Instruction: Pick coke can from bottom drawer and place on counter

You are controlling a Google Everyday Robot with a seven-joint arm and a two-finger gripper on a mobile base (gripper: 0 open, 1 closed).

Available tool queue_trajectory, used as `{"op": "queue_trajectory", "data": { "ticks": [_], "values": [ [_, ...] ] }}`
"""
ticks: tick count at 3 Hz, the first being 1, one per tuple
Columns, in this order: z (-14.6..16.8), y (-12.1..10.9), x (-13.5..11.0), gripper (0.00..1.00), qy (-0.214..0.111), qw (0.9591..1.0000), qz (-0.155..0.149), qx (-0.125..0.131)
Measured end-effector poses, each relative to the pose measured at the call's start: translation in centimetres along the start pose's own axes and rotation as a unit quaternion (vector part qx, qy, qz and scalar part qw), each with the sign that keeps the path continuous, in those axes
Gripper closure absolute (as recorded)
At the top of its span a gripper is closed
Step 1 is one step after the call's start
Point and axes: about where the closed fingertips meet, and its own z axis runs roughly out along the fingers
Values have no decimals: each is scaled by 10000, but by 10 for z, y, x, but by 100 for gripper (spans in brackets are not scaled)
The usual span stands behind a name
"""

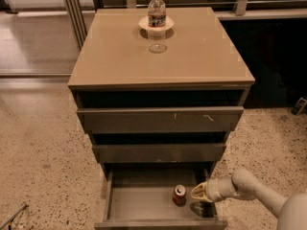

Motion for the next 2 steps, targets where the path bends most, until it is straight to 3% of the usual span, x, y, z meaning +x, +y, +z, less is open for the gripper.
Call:
{"op": "queue_trajectory", "data": {
  "ticks": [1,2],
  "values": [
    [8,-5,1,38,27,9999,-129,42],
    [18,-10,2,29,4,9998,-208,31]
  ]
}}
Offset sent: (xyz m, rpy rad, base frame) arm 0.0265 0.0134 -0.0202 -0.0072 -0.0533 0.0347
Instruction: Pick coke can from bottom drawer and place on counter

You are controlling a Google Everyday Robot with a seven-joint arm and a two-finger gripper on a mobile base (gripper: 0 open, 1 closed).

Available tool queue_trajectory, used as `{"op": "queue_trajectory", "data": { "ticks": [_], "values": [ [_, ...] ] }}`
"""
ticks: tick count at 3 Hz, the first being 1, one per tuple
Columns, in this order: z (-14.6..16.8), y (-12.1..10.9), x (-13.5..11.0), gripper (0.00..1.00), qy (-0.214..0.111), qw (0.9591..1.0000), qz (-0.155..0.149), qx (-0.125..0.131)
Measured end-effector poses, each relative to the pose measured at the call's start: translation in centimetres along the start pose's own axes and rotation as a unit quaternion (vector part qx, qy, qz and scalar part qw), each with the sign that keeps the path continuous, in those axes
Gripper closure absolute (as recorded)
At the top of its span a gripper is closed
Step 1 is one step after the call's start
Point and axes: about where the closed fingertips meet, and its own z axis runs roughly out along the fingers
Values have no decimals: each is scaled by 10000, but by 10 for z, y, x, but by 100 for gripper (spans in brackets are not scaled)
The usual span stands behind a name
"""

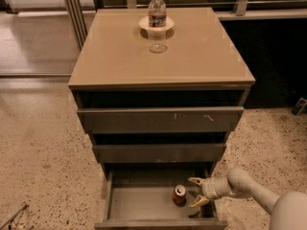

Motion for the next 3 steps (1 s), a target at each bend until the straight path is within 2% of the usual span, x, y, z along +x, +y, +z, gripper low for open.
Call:
{"op": "queue_trajectory", "data": {
  "ticks": [3],
  "values": [
    [49,-30,9,32,-292,9992,132,-258]
  ]
}}
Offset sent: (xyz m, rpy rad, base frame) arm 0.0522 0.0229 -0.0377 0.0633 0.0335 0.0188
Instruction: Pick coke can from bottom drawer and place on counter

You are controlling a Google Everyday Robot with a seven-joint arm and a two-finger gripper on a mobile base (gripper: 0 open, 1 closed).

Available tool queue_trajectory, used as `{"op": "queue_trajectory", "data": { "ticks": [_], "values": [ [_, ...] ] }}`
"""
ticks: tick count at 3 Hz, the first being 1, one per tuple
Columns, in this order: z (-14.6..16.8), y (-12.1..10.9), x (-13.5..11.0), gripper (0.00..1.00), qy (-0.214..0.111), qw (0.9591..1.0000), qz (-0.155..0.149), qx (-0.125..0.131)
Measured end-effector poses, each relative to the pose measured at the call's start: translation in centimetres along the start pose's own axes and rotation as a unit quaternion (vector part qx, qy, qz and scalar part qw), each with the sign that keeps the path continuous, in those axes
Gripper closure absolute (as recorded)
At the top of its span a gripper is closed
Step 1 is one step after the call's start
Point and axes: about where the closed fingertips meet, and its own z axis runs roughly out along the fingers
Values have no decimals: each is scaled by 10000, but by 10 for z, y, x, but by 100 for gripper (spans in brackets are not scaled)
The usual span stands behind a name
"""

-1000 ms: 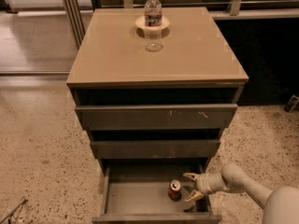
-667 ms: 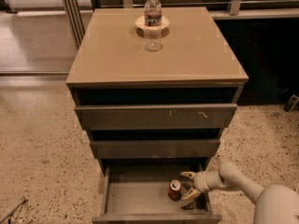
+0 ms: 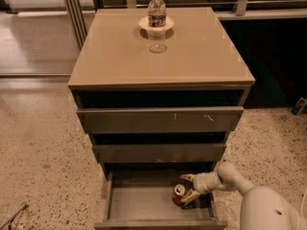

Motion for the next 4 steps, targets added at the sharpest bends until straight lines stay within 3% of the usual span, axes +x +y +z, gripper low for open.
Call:
{"op": "queue_trajectory", "data": {
  "ticks": [1,3,4],
  "values": [
    [13,4,0,49,-91,9997,84,-207],
    [14,4,0,96,-95,9997,82,-212],
    [14,4,0,100,-95,9997,82,-212]
  ]
}}
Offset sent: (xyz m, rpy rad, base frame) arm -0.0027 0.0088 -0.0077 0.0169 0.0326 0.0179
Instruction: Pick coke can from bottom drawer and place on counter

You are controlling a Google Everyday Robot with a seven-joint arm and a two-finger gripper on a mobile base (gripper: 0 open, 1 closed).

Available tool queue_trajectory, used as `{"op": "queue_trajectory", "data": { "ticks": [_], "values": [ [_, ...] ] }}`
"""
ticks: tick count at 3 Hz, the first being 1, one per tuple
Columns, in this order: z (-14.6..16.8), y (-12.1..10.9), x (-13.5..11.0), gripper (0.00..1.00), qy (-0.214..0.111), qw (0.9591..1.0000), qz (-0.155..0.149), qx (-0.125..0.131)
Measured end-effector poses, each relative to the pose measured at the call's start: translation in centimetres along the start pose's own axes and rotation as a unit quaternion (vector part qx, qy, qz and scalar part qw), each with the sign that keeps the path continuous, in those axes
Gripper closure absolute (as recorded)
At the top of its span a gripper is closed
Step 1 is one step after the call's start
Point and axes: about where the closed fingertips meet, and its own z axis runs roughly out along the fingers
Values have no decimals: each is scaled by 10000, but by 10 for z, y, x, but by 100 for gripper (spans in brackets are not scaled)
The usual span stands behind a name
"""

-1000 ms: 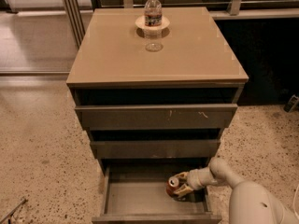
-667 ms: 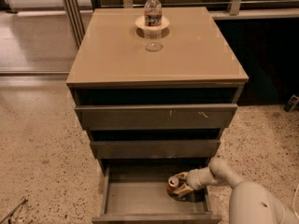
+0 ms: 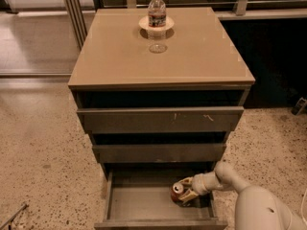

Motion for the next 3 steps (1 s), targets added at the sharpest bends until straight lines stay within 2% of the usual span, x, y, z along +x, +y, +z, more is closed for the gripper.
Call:
{"op": "queue_trajectory", "data": {
  "ticks": [1,2,3],
  "values": [
    [-5,5,-4,100,3,10000,1,47],
    [-25,9,-24,100,7,9997,-9,237],
    [-53,18,-67,100,-7,9994,31,340]
  ]
}}
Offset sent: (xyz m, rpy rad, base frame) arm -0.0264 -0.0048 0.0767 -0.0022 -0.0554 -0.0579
